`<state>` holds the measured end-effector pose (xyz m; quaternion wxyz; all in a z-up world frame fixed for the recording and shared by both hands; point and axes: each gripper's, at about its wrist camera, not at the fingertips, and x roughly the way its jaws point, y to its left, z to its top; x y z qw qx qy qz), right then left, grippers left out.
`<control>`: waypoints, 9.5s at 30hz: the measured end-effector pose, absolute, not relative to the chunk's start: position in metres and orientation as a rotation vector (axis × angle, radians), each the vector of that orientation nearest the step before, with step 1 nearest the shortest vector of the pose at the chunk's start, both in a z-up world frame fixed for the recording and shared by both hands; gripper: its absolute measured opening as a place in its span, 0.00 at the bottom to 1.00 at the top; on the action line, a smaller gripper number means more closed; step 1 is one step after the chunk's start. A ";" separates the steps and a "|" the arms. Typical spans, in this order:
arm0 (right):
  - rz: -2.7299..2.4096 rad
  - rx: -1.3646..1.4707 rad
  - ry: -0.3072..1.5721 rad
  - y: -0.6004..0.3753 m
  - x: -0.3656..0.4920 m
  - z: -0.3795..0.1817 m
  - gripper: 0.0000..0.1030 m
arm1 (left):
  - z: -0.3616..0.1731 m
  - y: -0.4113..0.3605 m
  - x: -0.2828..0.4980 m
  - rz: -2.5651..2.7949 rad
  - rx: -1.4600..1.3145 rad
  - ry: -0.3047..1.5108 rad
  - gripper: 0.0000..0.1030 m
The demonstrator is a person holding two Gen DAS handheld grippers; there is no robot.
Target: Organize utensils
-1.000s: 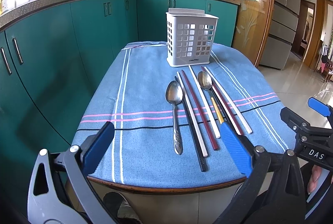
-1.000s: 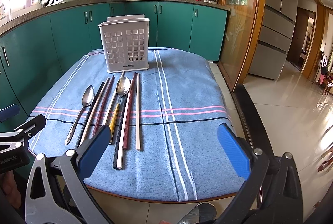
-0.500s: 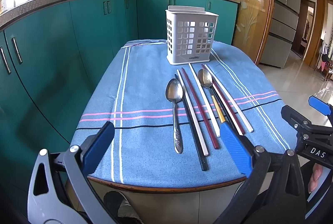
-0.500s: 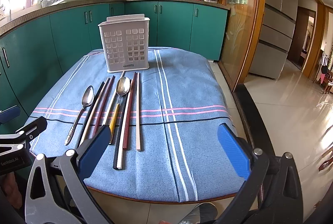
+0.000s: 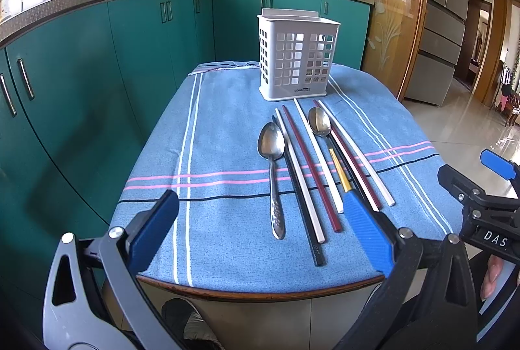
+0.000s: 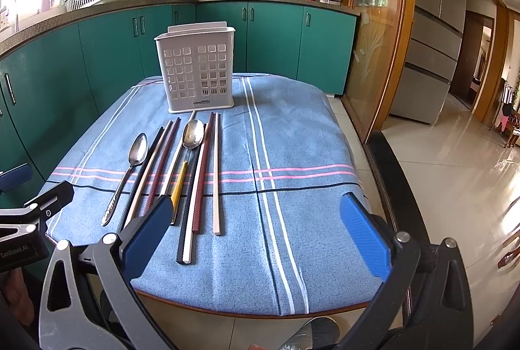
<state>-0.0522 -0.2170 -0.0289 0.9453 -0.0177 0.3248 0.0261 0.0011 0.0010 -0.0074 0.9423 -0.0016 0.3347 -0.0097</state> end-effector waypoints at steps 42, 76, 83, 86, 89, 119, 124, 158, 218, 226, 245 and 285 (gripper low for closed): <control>0.096 0.025 0.549 -0.227 -0.057 -0.021 0.98 | -0.010 0.012 0.001 -0.141 -0.062 0.623 0.97; 0.115 0.056 0.725 -0.251 0.000 -0.063 0.97 | -0.068 0.023 0.203 -0.513 0.033 0.910 0.56; 0.129 0.044 0.738 -0.243 0.006 -0.066 0.97 | -0.078 0.019 0.208 -0.522 0.018 0.958 0.23; 0.131 0.028 0.739 -0.240 0.008 -0.067 0.97 | -0.066 0.022 0.198 -0.510 -0.003 0.920 0.09; 0.139 0.009 0.737 -0.238 0.008 -0.068 0.97 | -0.049 0.026 0.186 -0.510 -0.042 0.874 0.00; 0.233 0.015 0.725 -0.217 0.012 -0.063 0.97 | -0.067 0.047 0.185 -0.515 -0.061 0.969 0.02; 0.392 0.076 0.716 -0.223 0.029 -0.044 0.96 | -0.034 0.044 0.169 -0.530 -0.056 0.840 0.01; 0.789 -0.019 0.990 -0.176 0.189 -0.049 0.03 | 0.047 0.056 0.131 -0.252 -0.002 0.378 0.01; 0.068 -0.361 0.232 -0.165 0.211 0.185 0.02 | 0.127 0.053 0.104 -0.102 0.036 0.252 0.01; 0.047 -0.391 0.337 -0.142 0.262 0.110 0.02 | 0.125 0.069 0.105 -0.071 0.023 0.261 0.01; 0.045 -0.014 0.228 -0.229 0.096 0.066 0.95 | 0.112 0.067 0.118 -0.065 0.024 0.301 0.01; 0.073 0.299 0.349 -0.325 0.058 0.002 0.97 | 0.074 -0.032 0.303 0.158 0.198 0.400 0.04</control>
